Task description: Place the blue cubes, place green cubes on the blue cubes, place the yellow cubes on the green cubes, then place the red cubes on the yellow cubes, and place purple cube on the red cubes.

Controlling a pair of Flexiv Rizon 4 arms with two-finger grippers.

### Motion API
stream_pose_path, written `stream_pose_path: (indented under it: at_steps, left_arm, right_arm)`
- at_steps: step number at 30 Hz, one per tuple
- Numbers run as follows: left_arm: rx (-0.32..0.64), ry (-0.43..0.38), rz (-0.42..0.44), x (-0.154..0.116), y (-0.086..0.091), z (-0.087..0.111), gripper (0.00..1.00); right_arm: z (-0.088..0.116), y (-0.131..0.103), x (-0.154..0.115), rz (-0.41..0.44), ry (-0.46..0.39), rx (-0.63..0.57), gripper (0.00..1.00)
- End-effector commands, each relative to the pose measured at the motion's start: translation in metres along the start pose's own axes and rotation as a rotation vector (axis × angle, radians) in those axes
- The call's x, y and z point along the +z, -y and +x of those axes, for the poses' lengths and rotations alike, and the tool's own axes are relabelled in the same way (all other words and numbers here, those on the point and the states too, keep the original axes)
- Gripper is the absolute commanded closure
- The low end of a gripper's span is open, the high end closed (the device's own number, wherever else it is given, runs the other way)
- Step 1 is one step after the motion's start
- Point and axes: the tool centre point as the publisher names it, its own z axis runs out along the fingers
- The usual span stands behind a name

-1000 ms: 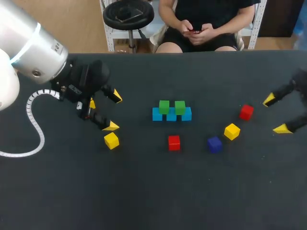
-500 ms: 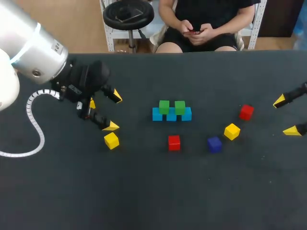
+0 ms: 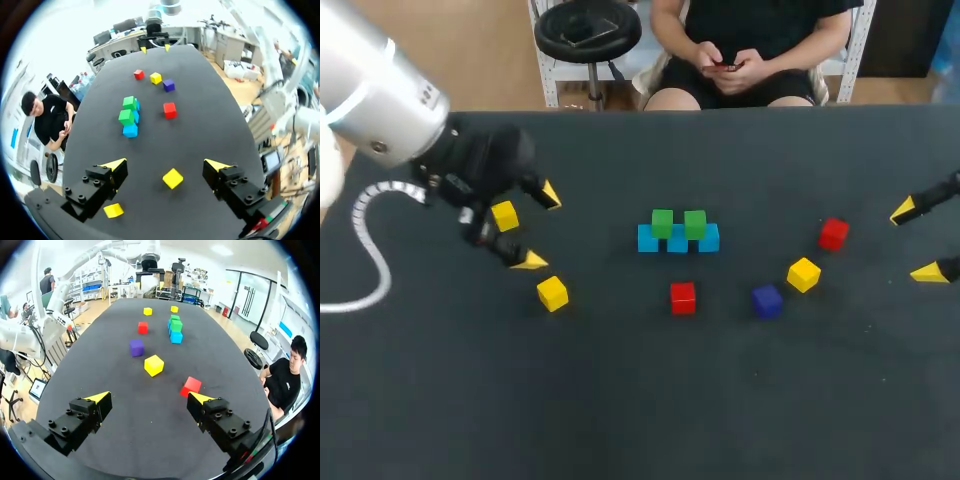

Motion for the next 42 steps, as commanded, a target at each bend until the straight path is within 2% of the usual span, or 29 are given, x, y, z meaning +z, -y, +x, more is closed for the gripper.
stream_pose_path:
  at_steps: [1,3,6,9,14,18,24,31,37,42]
  left_arm:
    - [0.107,-0.028,0.031,-0.026,0.009,0.010,0.00]
    - [0.205,-0.038,0.069,-0.031,0.013,0.016,0.00]
    - [0.296,-0.063,0.116,-0.037,0.017,0.025,0.00]
    - [0.301,-0.057,0.108,-0.047,0.014,0.038,0.00]
    - [0.290,-0.093,0.094,-0.064,0.012,0.061,0.00]
    - [0.333,-0.107,0.113,-0.072,0.014,0.072,0.00]
    - [0.399,-0.105,0.164,-0.070,0.018,0.076,0.00]
    - [0.465,-0.108,0.214,-0.060,0.023,0.072,0.00]
    - [0.535,-0.126,0.300,-0.037,0.029,0.060,0.00]
    - [0.532,-0.139,0.321,-0.015,0.030,0.051,0.00]
  right_arm:
    - [0.001,0.000,0.000,0.000,0.002,-0.001,0.00]
    - [0.001,0.000,0.000,0.000,0.002,-0.001,0.00]
    - [0.001,0.000,0.000,0.000,0.002,-0.001,0.00]
    - [0.001,0.000,0.000,0.000,0.002,-0.001,0.00]
    - [0.001,0.000,0.000,0.000,0.002,-0.001,0.00]
    - [0.001,0.000,0.000,0.000,0.002,-0.001,0.00]
    - [0.001,0.000,0.000,0.000,0.002,-0.001,0.00]
    - [0.001,0.000,0.000,0.000,0.002,-0.001,0.00]
    - [0.001,0.000,0.000,0.000,0.002,-0.001,0.00]
    - [0.001,0.000,0.000,0.000,0.002,-0.001,0.00]
